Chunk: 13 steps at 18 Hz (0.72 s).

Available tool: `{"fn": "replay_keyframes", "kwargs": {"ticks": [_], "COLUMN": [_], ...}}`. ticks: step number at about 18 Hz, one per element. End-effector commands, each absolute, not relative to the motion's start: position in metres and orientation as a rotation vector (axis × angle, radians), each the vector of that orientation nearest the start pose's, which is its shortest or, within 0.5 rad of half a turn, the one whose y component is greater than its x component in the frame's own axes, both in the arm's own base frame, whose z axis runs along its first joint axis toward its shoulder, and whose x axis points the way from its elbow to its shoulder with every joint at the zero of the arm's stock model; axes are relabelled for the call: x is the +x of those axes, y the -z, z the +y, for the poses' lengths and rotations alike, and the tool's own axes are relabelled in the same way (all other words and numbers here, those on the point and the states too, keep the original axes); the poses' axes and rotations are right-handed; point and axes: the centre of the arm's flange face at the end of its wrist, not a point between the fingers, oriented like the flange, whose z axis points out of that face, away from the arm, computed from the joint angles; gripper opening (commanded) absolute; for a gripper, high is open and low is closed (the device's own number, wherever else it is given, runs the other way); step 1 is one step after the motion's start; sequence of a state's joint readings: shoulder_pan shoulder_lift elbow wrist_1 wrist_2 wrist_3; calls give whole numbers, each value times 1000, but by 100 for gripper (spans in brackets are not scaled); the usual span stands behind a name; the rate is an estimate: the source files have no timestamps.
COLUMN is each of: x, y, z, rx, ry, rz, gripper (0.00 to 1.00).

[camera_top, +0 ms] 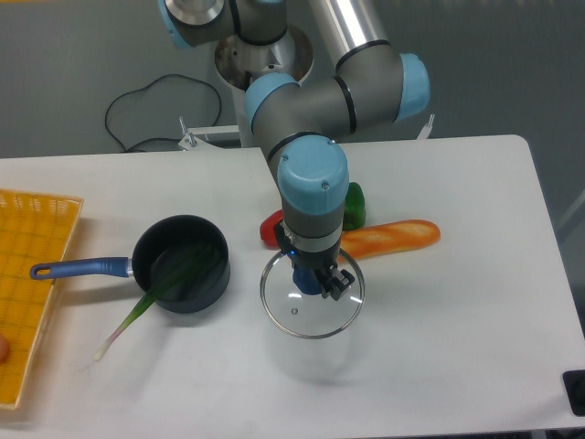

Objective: Close the pot lid
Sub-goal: 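Carry the held glass lid over to the dark blue saucepan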

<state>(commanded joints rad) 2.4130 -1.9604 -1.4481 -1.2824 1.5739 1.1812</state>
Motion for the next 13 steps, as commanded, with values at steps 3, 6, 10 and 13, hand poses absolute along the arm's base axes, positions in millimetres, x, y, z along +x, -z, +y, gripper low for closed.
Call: {"fn": "replay_keyframes", "kwargs": {"ticks": [3, 6, 10, 13], "x": [-387, -382, -346, -317], "y": [-360, -357, -359, -363], "z": [526, 527, 524, 524], "rx": [-3082, -3083, -3074, -3079], "ry": [-40, -28, -9, -11], "rz": [527, 520, 505, 457], "gripper": [37, 37, 37, 37]}}
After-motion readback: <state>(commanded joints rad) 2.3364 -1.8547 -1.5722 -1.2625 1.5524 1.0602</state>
